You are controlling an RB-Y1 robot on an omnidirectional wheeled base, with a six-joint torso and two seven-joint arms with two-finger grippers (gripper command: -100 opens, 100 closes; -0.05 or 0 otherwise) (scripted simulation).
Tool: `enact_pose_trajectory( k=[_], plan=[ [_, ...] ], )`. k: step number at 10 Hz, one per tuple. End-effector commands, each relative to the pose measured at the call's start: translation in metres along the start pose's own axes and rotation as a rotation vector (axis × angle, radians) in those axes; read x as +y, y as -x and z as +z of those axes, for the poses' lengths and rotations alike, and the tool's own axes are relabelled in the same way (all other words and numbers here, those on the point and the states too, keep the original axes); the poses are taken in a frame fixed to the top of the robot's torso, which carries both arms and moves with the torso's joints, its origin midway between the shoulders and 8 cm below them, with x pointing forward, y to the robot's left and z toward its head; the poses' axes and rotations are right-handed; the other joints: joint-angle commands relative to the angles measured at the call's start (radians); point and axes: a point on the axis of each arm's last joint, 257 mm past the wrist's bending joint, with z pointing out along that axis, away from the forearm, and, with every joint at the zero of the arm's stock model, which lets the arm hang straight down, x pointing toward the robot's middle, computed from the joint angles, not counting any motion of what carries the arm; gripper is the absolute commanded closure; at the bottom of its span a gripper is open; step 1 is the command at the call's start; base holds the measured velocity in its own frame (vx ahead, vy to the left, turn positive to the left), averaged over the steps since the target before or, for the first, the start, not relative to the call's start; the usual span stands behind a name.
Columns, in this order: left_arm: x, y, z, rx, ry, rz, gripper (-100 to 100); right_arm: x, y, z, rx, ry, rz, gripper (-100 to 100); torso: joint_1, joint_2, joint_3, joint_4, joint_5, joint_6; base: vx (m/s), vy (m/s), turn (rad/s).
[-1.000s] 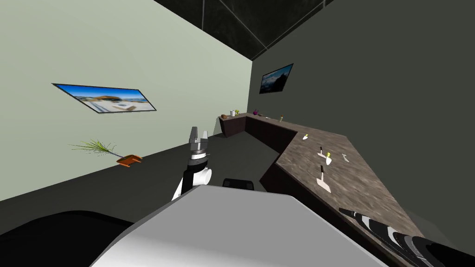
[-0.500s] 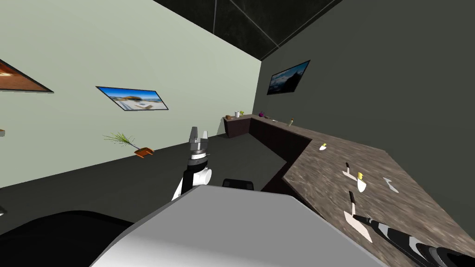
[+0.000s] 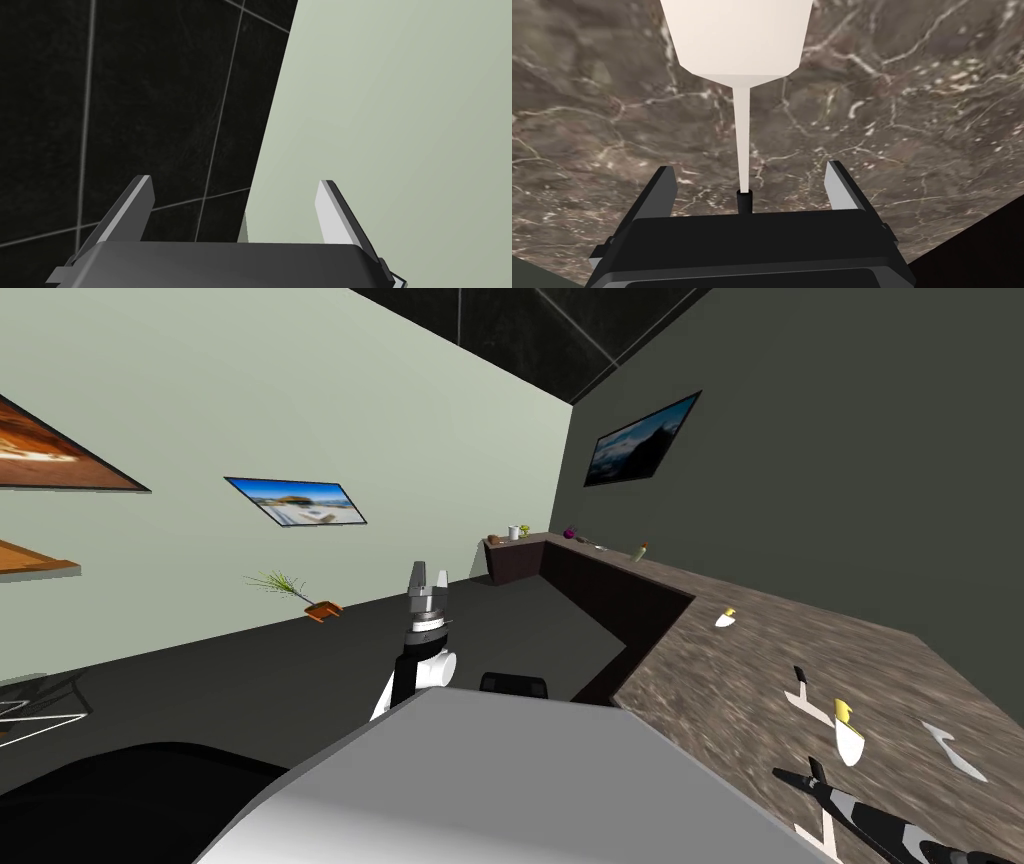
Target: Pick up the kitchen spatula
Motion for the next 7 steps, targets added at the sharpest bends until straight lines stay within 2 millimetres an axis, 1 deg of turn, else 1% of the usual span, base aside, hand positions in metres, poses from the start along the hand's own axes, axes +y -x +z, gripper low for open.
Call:
enact_pose_trajectory(
  k=[1,5,6,7],
  plan=[
    [0.0,0.0,0.0,0.0,0.0,0.0,0,-0.005,-0.006,0.006,0.0,0.0,0.003,-100,0.0,0.0,0.0,0.0,0.0,0.0,0.021,-0.021,0.026],
    [0.0,0.0,0.0,0.0,0.0,0.0,0,-0.015,-0.021,0.019,0.001,-0.001,0.01,-100,0.0,0.0,0.0,0.0,0.0,0.0,0.032,-0.025,0.024],
    [0.0,0.0,0.0,0.0,0.0,0.0,0,-0.014,-0.018,0.016,0.001,-0.001,0.009,-100,0.0,0.0,0.0,0.0,0.0,0.0,0.014,-0.012,0.004],
    [0.0,0.0,0.0,0.0,0.0,0.0,0,-0.014,-0.019,0.016,0.001,-0.002,0.009,100,0.001,0.001,0.001,0.0,0.0,0.0,0.0,0.0,0.0]
  ],
)
